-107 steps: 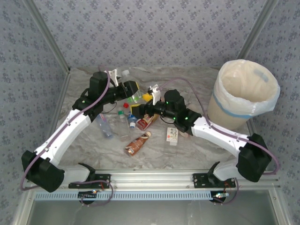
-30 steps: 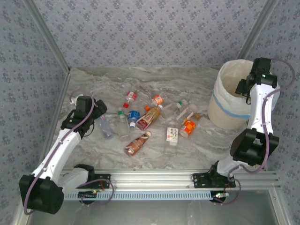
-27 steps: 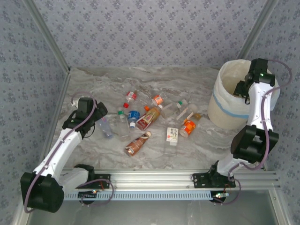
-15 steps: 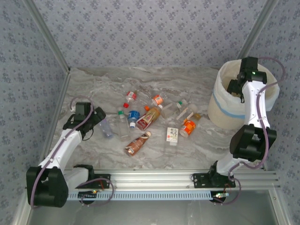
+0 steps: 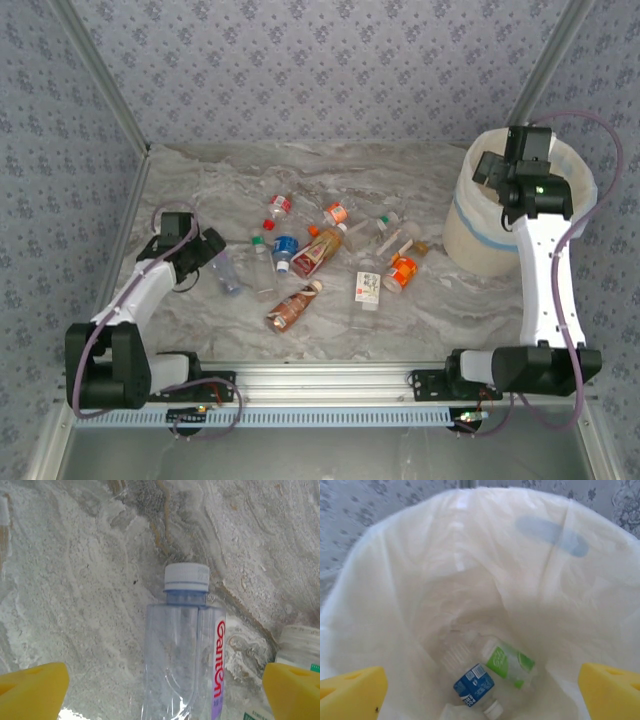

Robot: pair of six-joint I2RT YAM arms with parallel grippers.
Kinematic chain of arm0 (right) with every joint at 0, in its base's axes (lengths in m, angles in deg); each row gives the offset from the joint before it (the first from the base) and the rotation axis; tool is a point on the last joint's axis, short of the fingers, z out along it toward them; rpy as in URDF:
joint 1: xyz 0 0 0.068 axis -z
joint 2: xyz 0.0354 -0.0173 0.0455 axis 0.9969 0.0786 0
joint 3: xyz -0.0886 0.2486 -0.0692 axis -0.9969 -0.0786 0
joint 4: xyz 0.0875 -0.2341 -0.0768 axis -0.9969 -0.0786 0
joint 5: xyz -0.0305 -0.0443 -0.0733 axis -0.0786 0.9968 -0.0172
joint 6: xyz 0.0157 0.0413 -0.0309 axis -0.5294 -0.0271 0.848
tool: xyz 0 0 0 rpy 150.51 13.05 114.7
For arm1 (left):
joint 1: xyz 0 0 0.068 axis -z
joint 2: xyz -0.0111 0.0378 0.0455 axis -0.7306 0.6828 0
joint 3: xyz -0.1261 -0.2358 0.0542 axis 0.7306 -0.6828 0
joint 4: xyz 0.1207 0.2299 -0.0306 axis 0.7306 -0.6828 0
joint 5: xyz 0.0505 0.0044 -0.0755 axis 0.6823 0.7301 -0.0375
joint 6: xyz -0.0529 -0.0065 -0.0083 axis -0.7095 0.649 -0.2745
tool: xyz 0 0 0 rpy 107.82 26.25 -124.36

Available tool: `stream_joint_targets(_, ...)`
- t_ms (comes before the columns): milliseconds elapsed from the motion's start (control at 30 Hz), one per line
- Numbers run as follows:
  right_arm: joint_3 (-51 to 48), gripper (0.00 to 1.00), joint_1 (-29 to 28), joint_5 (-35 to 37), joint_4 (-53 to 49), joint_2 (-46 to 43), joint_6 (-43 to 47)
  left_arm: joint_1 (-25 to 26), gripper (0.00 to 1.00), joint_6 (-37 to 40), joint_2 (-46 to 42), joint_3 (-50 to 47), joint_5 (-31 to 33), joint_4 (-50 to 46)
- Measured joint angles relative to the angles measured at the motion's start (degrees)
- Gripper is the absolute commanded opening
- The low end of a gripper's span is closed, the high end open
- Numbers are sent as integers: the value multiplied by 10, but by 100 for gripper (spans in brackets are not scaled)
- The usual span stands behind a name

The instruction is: Put the plastic bottles in the bin

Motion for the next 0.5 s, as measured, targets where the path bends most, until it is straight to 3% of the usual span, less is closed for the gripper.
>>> stream_joint_targets(133, -53, 100, -21, -55, 53, -57, 3, -9, 99, 0, 31, 16, -4, 14)
stream_joint_targets(500, -178, 100, -70, -304, 218, -146, -31, -14, 89, 3, 136, 62, -50, 24)
